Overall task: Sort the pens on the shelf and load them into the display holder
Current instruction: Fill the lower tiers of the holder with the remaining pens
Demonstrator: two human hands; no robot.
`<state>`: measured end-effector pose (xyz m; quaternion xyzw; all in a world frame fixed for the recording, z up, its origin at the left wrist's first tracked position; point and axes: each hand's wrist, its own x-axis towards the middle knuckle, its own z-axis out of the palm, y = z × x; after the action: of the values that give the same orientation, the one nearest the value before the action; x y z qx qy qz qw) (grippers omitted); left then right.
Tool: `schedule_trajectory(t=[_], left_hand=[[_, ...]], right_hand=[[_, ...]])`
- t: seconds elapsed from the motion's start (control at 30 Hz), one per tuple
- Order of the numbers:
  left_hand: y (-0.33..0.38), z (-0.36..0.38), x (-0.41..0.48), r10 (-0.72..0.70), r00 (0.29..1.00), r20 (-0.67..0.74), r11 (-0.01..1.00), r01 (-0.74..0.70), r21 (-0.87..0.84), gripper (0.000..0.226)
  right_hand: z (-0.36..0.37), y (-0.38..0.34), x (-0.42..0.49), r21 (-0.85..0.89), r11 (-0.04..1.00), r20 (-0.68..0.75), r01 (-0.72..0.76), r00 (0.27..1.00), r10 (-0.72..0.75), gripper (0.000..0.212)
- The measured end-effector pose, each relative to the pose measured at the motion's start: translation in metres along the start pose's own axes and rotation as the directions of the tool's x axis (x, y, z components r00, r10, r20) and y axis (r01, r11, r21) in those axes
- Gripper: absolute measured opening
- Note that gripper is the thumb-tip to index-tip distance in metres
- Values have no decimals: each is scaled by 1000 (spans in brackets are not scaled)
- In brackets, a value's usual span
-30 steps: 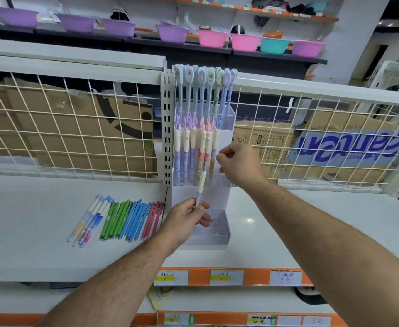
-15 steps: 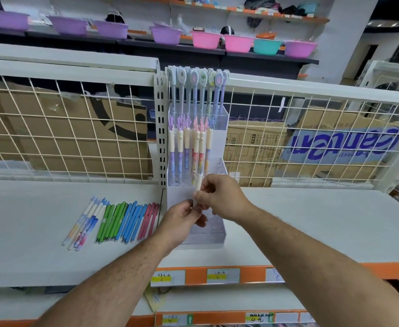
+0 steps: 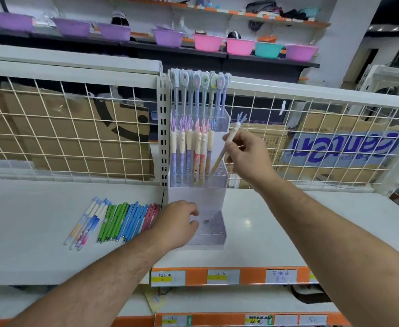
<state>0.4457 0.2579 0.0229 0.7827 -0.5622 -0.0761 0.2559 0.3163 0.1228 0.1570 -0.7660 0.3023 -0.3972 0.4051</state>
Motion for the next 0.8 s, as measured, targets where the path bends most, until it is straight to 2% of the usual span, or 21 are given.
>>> schedule_trajectory(t=[0.1,0.17,0.3,0.5,0.63,0.8], left_hand=[[-3,2,-2,-17,999,37,993,12,115,25],[-3,4,-3,-20,998,54,986,11,165,25],[-3,5,-1,-24,997,69,982,10,186,23],[-3,6,-1,-21,998,61,982,9,189,22],[-4,7,-1,-13,998,63,985,1,174,22],[-4,8,0,-7,998,63,983,-5,182,21]], right_hand=[[5,1,6,-119,992,-36,36,999,-41,13],[9,2,8,-139,990,-42,38,998,-44,14],[15,4,11,-175,984,-23,44,999,-49,12],[23,13,10,-339,938,74,75,996,-53,6],[28,18,8,-212,977,41,-3,999,12,6],[33,20,11,-217,976,39,-22,999,31,7]])
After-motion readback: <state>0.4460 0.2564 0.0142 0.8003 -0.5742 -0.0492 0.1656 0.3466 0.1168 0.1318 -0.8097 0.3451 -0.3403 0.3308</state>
